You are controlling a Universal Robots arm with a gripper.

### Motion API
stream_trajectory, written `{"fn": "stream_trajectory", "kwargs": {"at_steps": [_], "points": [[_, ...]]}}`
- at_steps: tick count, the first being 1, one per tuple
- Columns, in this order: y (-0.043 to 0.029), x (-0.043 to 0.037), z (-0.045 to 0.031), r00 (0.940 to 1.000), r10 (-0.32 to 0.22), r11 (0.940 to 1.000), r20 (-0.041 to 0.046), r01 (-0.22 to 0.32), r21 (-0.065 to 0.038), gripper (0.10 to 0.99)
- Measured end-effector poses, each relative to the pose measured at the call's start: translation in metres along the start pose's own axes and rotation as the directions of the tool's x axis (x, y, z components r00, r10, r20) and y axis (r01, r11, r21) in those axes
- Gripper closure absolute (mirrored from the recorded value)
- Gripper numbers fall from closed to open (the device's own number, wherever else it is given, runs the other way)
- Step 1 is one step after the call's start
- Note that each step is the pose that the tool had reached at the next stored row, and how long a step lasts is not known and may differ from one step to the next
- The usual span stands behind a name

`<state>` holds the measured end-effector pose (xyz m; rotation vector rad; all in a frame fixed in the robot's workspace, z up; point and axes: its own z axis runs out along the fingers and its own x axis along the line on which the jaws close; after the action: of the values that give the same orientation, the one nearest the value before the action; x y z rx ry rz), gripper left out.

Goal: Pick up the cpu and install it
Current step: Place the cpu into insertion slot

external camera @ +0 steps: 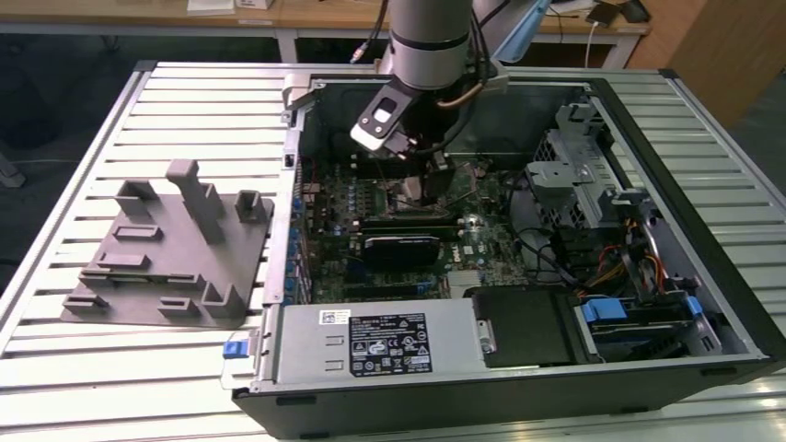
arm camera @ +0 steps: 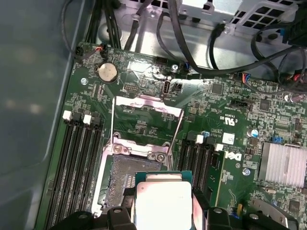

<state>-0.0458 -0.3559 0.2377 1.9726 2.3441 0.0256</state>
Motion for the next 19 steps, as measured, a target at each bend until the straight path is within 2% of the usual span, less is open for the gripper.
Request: {"fn": "stream_trajectory", "kwargs": {"at_steps": [9, 19], "points": [[0.0000, 0.0001, 0.0014, 0.9991, 0.042, 0.9991, -0.0005, -0.042, 0.001, 0.541], [0.0000, 0.0014, 0.0042, 0.9953, 0.097, 0.9953, -0.0013, -0.097, 0.003, 0.541]]}}
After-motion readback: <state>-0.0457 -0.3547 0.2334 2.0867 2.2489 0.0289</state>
